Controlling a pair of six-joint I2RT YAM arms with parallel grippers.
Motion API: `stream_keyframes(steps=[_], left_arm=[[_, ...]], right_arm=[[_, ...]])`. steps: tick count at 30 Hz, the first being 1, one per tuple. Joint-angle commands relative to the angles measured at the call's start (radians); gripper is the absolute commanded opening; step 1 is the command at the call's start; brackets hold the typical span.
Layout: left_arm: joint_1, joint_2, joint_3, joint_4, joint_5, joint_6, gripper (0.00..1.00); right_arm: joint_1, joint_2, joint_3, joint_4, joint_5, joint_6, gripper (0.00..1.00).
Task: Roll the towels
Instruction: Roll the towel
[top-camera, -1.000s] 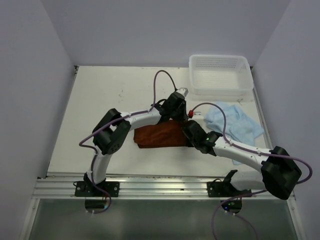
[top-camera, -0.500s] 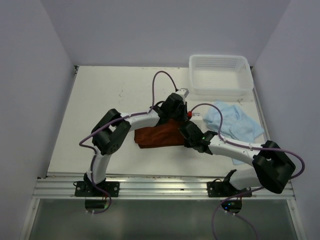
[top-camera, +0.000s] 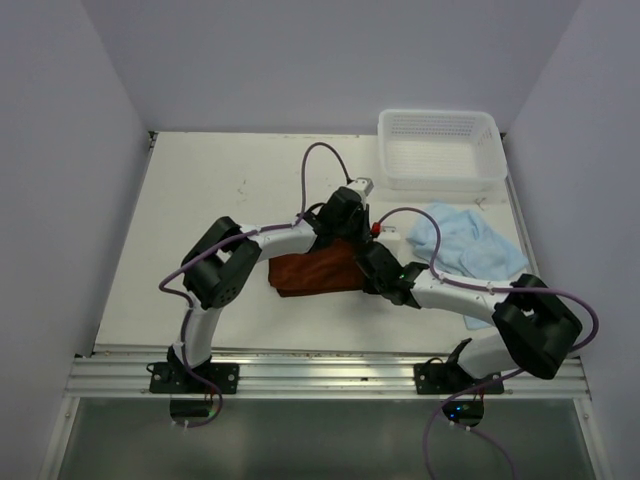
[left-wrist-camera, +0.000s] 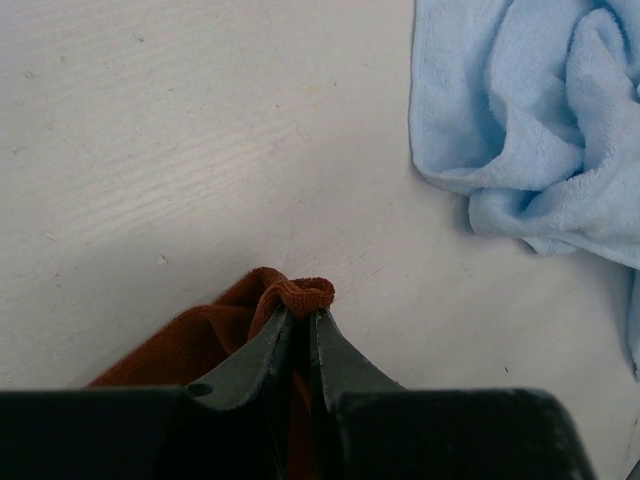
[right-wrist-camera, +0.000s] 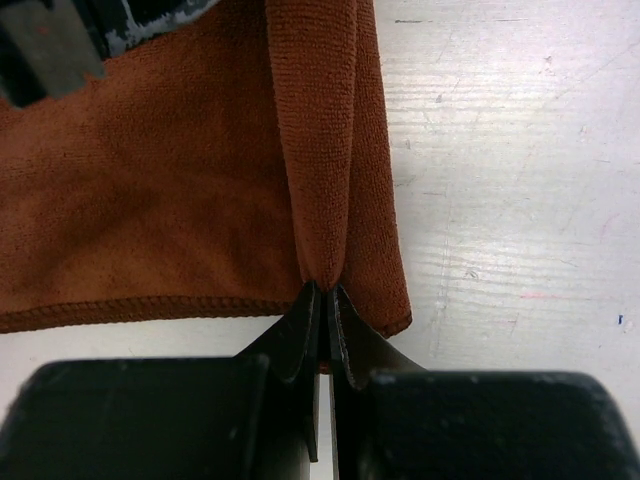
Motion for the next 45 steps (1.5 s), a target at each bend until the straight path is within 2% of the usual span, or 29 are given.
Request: stream_keyframes(steps=[1,3,9,16,25,27,32,39,45], left_arm=[[0.023,-0.021,-0.01,0.085,-0.047,0.037,0.13],[0.025,-0.013,-0.011,0.083,-0.047,0.043,0.12],[0.025,0.008,-0.019,0.083,-0.076,0.057,0.11],[0.025,-0.001,-0.068,0.109,-0.087,0.065,0.09],[0.025,-0.004,-0.094,0.119,-0.092,0.063,0.08],[0.025,-0.006,-0.094,0.12,-0.093,0.063,0.08],[0.025,-0.012,-0.106,0.122,-0.093,0.062,0.08],[0.025,-0.012,-0.112,0.122,-0.093,0.059,0.08],[0.025,-0.021,-0.131,0.117,-0.105,0.059,0.08]], right_arm=[[0.007,0.013,-0.015,0.027,-0.022,0.03,0.0],[0.007,0.016,-0.013,0.029,-0.022,0.033,0.0],[-0.004,-0.021,0.005,0.006,-0.038,0.034,0.12],[-0.028,-0.157,0.013,-0.032,-0.078,0.036,0.28],[-0.123,-0.251,-0.058,-0.006,-0.196,0.091,0.3],[-0.166,-0.266,-0.082,0.006,-0.22,0.105,0.31],[-0.258,-0.259,-0.137,0.093,-0.344,0.148,0.4],[-0.272,-0.219,-0.191,0.202,-0.404,0.199,0.52],[-0.275,-0.254,-0.234,0.256,-0.383,0.22,0.55]])
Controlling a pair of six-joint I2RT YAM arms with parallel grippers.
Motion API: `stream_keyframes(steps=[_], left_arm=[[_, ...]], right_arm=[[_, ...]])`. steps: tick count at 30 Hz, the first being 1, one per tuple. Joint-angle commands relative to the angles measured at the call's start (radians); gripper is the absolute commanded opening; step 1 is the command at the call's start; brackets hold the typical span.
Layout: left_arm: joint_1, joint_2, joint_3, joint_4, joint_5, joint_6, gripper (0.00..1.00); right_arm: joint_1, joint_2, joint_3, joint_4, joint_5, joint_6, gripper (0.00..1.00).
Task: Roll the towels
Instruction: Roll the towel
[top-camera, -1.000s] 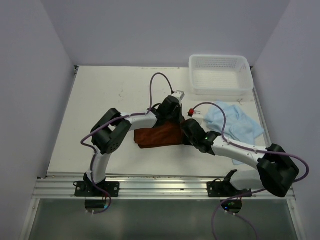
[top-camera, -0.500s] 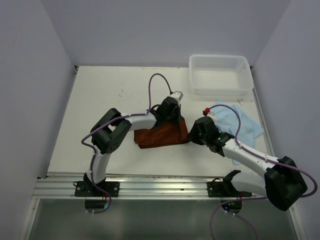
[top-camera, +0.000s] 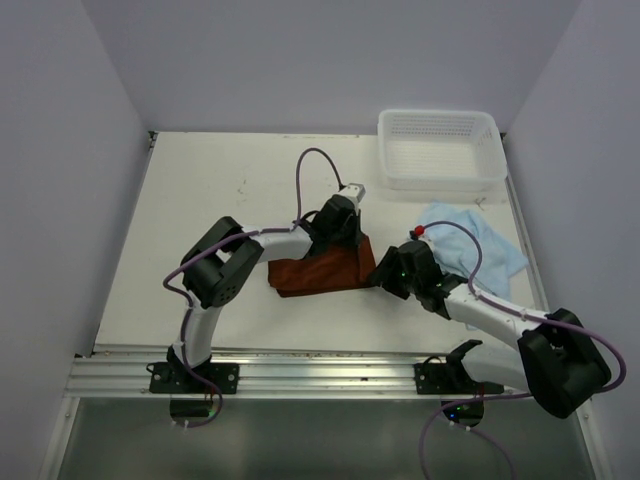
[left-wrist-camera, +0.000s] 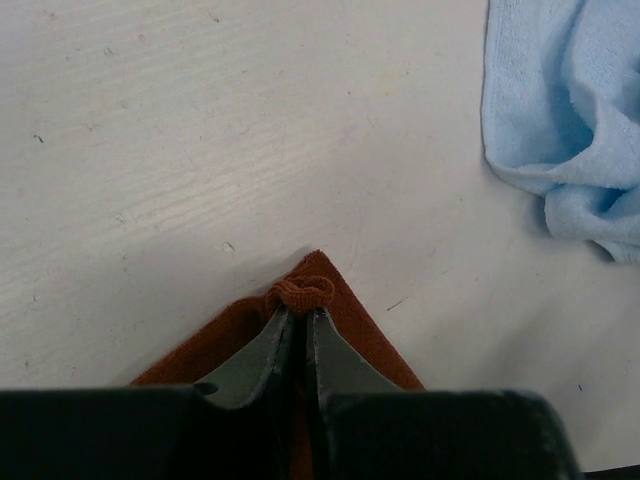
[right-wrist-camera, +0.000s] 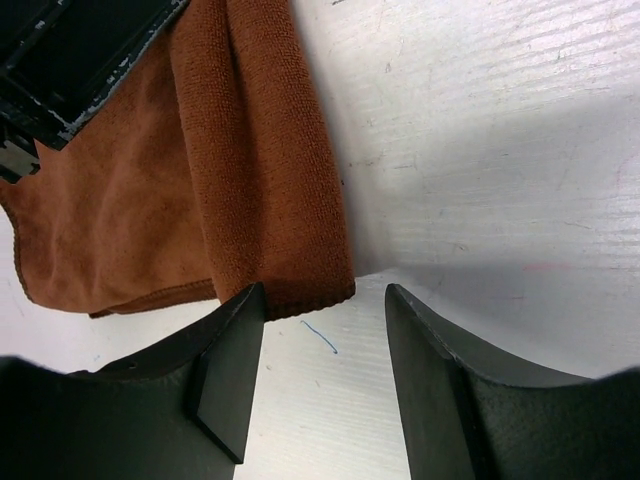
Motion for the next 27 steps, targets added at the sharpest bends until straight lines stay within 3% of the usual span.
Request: stream_keyframes(steps=[1,10,17,21,27], left_arm=[[0.011,-0.026,-0.029,0.016,-0.042,0.02,0.08],[0.011,-0.037,-0.043,0.016,-0.045,0.022,0.08],[0.011,-0.058,-0.049,0.005,-0.066,0.034,0.08],[0.011,-0.064,-0.049,-0.001,-0.071,0.036,0.08],[0.014,-0.075,-0.04,-0.043,-0.109,0.033,0.18]], right_arm=[[-0.006,-0.03,-0.02,0.096,-0.009,0.032,0.56],[-0.009,0.069,-0.028,0.223,-0.041,0.013,0.55],[-0.012,0.137,-0.049,0.29,-0.047,0.021,0.46],[-0.01,0.169,-0.058,0.323,-0.047,0.009,0.31],[-0.012,0.168,-0.029,0.281,-0.035,-0.05,0.05]])
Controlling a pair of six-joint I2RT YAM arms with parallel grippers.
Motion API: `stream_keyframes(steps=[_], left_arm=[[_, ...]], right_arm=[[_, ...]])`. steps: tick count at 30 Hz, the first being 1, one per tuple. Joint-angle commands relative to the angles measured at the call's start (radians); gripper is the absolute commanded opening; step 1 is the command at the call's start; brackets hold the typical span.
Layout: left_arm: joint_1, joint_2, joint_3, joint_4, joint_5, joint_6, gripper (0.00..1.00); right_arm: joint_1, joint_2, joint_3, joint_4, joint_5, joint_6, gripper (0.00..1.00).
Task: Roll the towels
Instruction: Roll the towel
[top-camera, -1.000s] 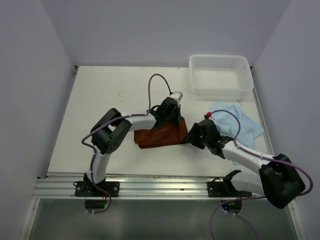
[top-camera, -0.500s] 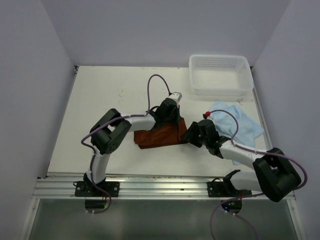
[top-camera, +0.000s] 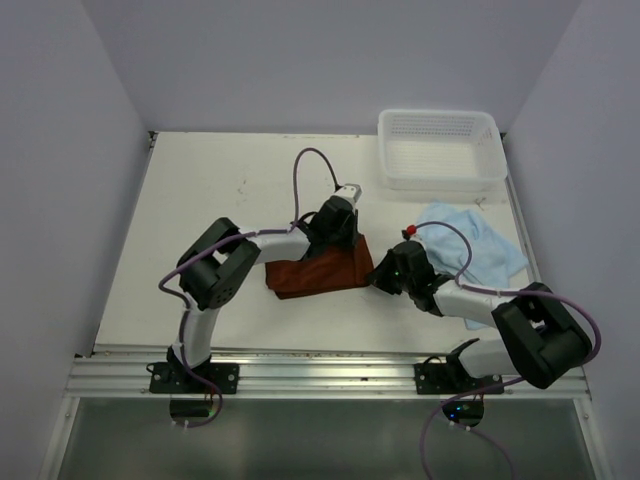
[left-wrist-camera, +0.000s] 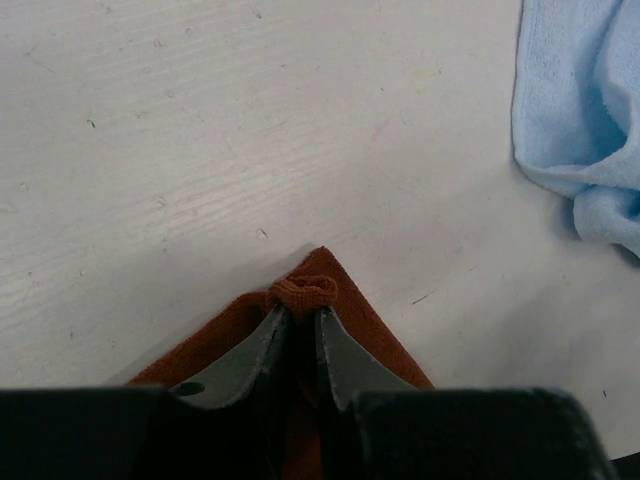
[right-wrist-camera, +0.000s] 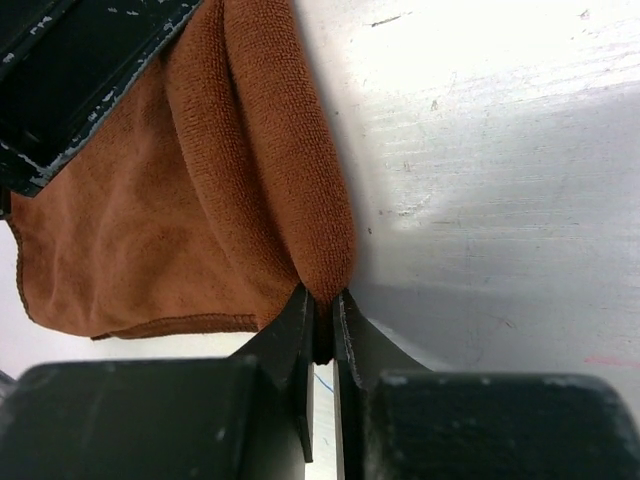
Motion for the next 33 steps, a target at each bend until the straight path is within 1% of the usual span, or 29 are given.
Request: stream_keyframes(steps=[1,2,3,4,6,7,12,15,16,18,20,23,28,33], left_arm=[[0.021,-0.057,-0.015,-0.042,-0.063,0.03,0.21],[0.024,-0.075,-0.02,-0.042,-0.07,0.03,0.23],[0.025,-0.086,-0.026,-0.043,-0.079,0.031,0.25],[0.031,-0.097,-0.031,-0.048,-0.095,0.034,0.3],[0.037,-0.123,-0.025,-0.068,-0.104,0.04,0.36],[0.045,-0.139,-0.02,-0.078,-0.107,0.048,0.4],[0.06,-0.193,-0.006,-0.138,-0.139,0.065,0.47],[0.073,-0.215,-0.002,-0.147,-0.135,0.065,0.48],[0.073,-0.227,-0.002,-0.181,-0.13,0.065,0.48],[0.074,-0.235,-0.003,-0.184,-0.115,0.059,0.48],[0.074,-0.242,-0.002,-0.186,-0.103,0.051,0.48],[0.073,-0.247,-0.003,-0.183,-0.077,0.037,0.49],[0.073,-0.236,0.015,-0.181,-0.04,0.016,0.49],[0.076,-0.219,0.046,-0.172,0.017,-0.013,0.49]], right_arm=[[-0.005,-0.006,0.021,-0.005,0.026,-0.052,0.03],[-0.004,-0.01,0.024,-0.019,0.03,-0.069,0.0],[-0.004,-0.021,0.033,-0.03,0.04,-0.075,0.0],[-0.004,-0.027,0.035,-0.037,0.044,-0.084,0.0],[-0.004,-0.039,0.043,-0.05,0.055,-0.109,0.0],[-0.004,-0.042,0.049,-0.054,0.058,-0.122,0.0],[-0.002,-0.079,0.102,-0.16,0.15,-0.219,0.0],[-0.002,-0.095,0.124,-0.198,0.178,-0.27,0.0],[-0.004,-0.095,0.13,-0.209,0.182,-0.282,0.0],[-0.002,-0.095,0.15,-0.223,0.195,-0.319,0.0],[0.002,-0.092,0.167,-0.281,0.214,-0.359,0.0],[0.015,-0.078,0.199,-0.324,0.247,-0.408,0.0],[0.05,-0.058,0.219,-0.361,0.32,-0.457,0.0],[0.117,-0.027,0.233,-0.378,0.434,-0.5,0.0]])
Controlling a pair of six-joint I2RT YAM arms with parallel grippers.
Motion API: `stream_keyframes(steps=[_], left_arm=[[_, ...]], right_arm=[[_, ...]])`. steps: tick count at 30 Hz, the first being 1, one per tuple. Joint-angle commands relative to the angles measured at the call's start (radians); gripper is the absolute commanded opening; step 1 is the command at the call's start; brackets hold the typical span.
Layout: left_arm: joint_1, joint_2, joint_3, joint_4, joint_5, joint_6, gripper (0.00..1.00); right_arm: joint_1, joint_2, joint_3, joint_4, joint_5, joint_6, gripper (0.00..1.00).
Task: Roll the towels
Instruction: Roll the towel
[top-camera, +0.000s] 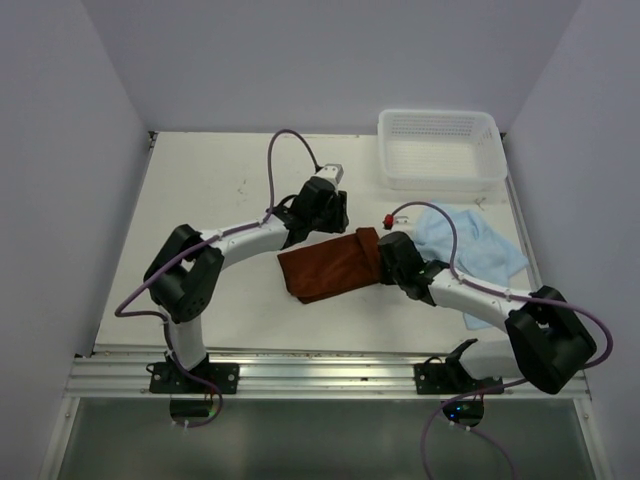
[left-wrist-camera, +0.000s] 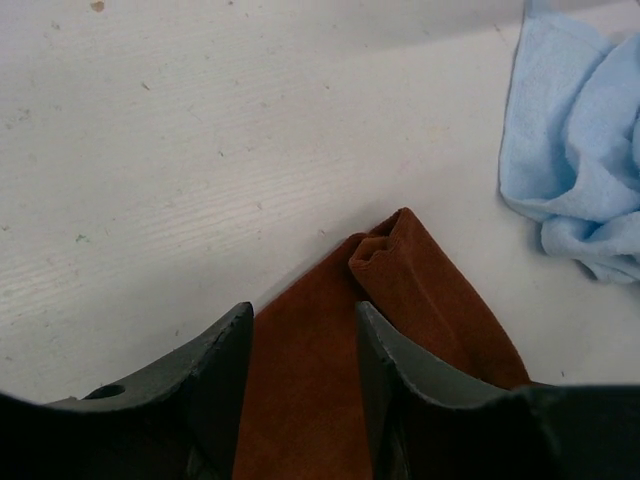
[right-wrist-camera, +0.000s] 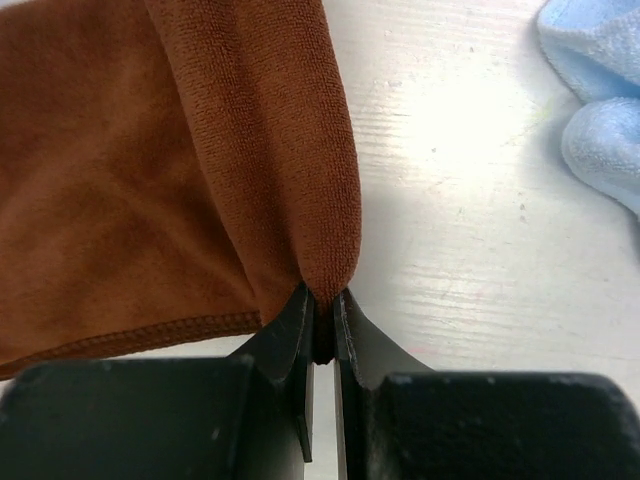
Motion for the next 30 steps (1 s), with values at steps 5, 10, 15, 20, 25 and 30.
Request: stream_keyframes(steps=[5,10,15,20,25,30], left_arm=[[0.006,0.029,0.102,0.026,0.095,-0.073,0.5],[0.006,0.073,0.145,0.025,0.155,-0.106,0.5],[0.006,0.113,0.203,-0.006,0.171,-0.114,0.5],[0.006,0.125,0.211,0.005,0.202,-0.123,0.5],[-0.002,0.159,0.243,-0.038,0.234,-0.125,0.5],[-0.032,0.19,0.268,-0.064,0.239,-0.126,0.5]], right_arm=[[0.104,0.061,0.055,-0.045,0.222,-0.069,0.0],[0.147,0.081,0.057,-0.034,0.312,-0.072,0.0],[0.184,0.101,0.065,-0.018,0.372,-0.095,0.0],[0.229,0.15,0.092,-0.034,0.418,-0.107,0.0],[0.235,0.151,0.086,-0.025,0.412,-0.089,0.0],[0.235,0.15,0.079,-0.009,0.394,-0.072,0.0]])
